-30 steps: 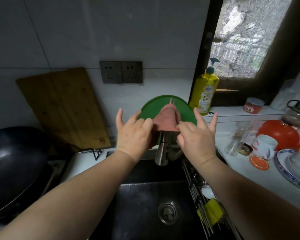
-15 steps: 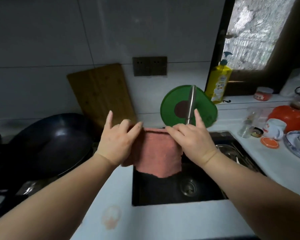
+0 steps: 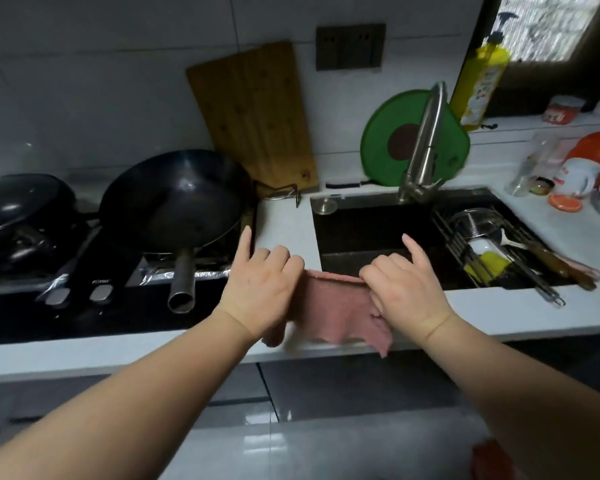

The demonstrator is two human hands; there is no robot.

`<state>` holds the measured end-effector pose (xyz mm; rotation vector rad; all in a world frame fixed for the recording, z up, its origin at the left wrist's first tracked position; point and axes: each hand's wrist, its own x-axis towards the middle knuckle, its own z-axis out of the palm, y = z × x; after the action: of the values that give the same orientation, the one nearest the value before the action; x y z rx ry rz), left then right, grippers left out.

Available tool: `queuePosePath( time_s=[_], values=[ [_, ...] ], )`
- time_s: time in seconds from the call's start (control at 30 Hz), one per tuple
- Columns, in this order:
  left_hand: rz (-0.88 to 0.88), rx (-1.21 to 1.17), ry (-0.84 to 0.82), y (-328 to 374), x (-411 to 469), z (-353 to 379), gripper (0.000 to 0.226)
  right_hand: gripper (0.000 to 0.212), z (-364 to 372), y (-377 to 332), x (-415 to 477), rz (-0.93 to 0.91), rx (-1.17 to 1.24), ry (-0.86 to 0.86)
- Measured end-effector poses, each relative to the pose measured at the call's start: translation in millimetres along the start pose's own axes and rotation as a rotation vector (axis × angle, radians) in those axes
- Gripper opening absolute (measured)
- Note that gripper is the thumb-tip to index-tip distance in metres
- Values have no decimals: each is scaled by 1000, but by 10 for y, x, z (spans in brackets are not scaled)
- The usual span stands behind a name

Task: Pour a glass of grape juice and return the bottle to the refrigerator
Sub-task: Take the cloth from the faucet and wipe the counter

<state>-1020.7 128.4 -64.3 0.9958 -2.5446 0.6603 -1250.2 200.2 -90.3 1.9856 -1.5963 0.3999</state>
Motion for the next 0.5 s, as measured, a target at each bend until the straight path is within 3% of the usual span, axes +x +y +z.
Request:
queuePosePath(
  time_s=[0.17, 0.3, 0.37, 0.43, 0.5],
  values=[
    [-32, -219, -23, 65, -308, 158, 19, 34, 87, -283, -186, -27, 63, -101],
    [-44, -194, -215, 77, -416, 249, 54, 36, 264, -307, -326, -32, 62, -224],
    [-2, -81, -394, 68, -399, 299, 67, 38, 334, -313, -349, -46, 60, -258],
    [21, 8, -519, 83, -353, 362, 52, 17, 365, -343, -295, -54, 71, -225],
    [-2, 52, -584, 85, -275, 415, 32, 30, 413, -386, -211, -21, 124, -184]
  ],
)
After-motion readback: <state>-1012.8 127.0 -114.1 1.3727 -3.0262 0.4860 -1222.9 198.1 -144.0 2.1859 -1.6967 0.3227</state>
